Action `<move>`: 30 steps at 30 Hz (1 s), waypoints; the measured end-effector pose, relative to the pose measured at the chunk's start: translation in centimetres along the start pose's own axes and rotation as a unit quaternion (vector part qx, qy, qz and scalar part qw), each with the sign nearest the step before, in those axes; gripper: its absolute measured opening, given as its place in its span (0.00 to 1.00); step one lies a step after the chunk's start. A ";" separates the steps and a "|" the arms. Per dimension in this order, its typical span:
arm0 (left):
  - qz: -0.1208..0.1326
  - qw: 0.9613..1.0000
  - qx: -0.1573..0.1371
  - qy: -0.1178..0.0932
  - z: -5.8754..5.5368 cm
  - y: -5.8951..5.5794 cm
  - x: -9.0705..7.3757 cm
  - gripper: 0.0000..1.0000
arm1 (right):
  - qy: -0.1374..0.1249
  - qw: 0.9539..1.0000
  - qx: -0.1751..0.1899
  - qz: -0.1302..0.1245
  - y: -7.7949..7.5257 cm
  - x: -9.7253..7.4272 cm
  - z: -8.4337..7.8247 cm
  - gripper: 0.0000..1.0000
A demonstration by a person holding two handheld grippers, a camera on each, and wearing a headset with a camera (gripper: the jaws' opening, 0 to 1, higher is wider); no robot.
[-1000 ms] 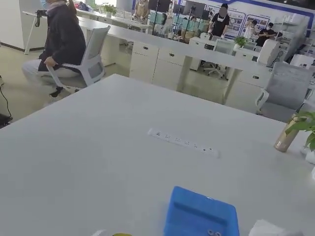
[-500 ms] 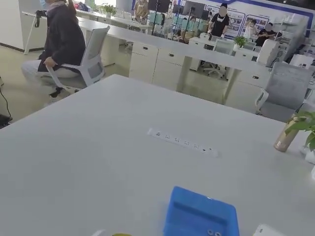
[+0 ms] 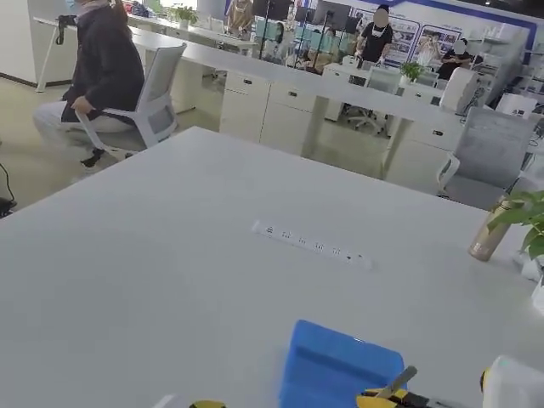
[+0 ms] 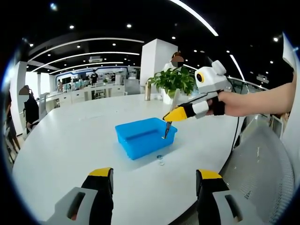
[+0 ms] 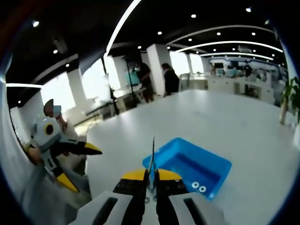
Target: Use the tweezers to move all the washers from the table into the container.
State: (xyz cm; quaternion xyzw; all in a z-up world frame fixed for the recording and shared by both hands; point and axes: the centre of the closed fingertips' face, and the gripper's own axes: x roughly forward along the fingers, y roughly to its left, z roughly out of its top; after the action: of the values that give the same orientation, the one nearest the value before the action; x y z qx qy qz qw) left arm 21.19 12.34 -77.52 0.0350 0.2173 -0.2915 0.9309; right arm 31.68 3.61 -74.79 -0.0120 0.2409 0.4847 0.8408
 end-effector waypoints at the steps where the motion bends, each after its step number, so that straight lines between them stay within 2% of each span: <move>1: 0.000 1.000 0.000 0.000 0.0 0.0 0.0 0.72 | -0.004 1.000 0.003 -0.003 -0.4 0.1 0.4 0.03; 6: 0.000 1.000 0.001 0.000 0.0 0.0 -0.1 0.72 | -0.004 1.000 0.009 -0.018 -1.7 1.2 1.4 0.03; 12: 0.002 1.000 -0.001 -0.001 0.0 0.0 -0.1 0.72 | 0.014 0.999 0.025 -0.031 -3.9 2.6 1.1 0.03; 17: 0.003 1.000 0.000 0.002 -0.1 0.1 -0.1 0.72 | 0.025 0.998 0.031 -0.040 -4.9 3.6 1.1 0.03; 23: 0.001 1.000 -0.001 0.002 -0.1 0.0 -0.1 0.72 | 0.056 0.997 0.034 -0.049 -6.7 5.1 -0.2 0.03; 30: 0.000 1.000 -0.002 0.004 -0.2 0.0 0.0 0.71 | 0.070 0.996 0.035 -0.044 -7.3 6.4 -1.1 0.03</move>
State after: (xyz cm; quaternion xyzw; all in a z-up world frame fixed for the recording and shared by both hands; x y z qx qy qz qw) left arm 21.13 12.39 -77.67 0.0342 0.2214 -0.2909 0.9301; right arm 39.84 4.62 -79.99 -0.0271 0.3150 0.4366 0.8422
